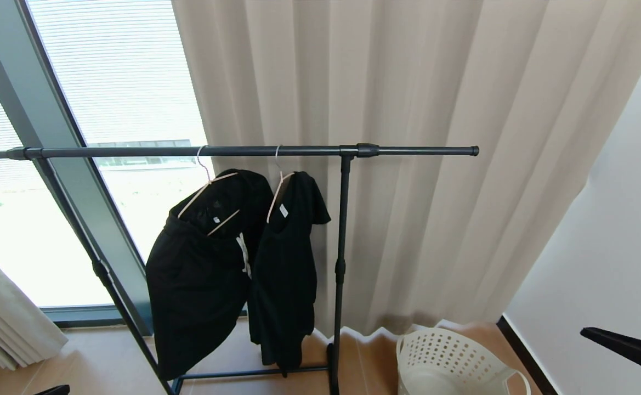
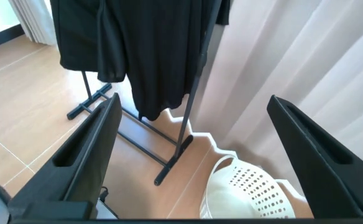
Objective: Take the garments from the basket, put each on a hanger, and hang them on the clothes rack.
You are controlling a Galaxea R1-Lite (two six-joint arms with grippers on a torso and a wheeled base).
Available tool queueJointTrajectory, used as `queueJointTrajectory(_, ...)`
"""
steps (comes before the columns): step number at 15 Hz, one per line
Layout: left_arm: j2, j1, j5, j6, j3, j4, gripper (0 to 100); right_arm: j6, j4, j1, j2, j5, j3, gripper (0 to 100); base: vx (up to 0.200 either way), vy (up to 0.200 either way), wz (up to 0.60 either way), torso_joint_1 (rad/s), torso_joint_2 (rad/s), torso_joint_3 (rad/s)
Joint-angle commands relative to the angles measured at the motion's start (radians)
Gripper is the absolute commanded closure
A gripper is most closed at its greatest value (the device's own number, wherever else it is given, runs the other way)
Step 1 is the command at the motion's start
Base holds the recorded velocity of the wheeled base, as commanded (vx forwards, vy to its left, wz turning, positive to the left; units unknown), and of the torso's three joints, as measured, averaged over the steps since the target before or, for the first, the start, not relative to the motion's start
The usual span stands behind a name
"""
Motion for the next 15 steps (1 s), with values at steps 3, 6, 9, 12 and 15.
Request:
queueJointTrajectory(3, -0.110, 0.000, 0.000, 0.000, 0.083, 0.002, 0, -0.001, 0.250, -0.001, -0.347, -0.003, 0.023, 0, 0.000, 0.000, 0.00, 0.000, 0.00, 0.000)
queueJointTrajectory(6, -0.132, 0.002, 0.000, 0.000, 0.105, 0.004, 0, -0.001, 0.386, -0.007, -0.499, -0.018, 0.023, 0, 0.000, 0.000, 0.00, 0.000, 0.00, 0.000)
queueJointTrajectory(9, -0.147, 0.003, 0.001, 0.000, 0.132, 0.004, 0, 0.001, 0.480, -0.009, -0.586, -0.052, 0.023, 0, 0.000, 0.000, 0.00, 0.000, 0.00, 0.000)
queueJointTrajectory(12, -0.192, 0.006, 0.006, 0.000, 0.142, 0.005, 0, 0.002, 0.483, -0.013, -0.609, -0.098, 0.023, 0, 0.000, 0.000, 0.00, 0.000, 0.00, 0.000)
queueJointTrajectory(15, -0.196, 0.029, 0.009, 0.000, 0.142, 0.007, 0, 0.006, 0.483, -0.013, -0.626, -0.098, 0.023, 0, 0.000, 0.000, 0.00, 0.000, 0.00, 0.000)
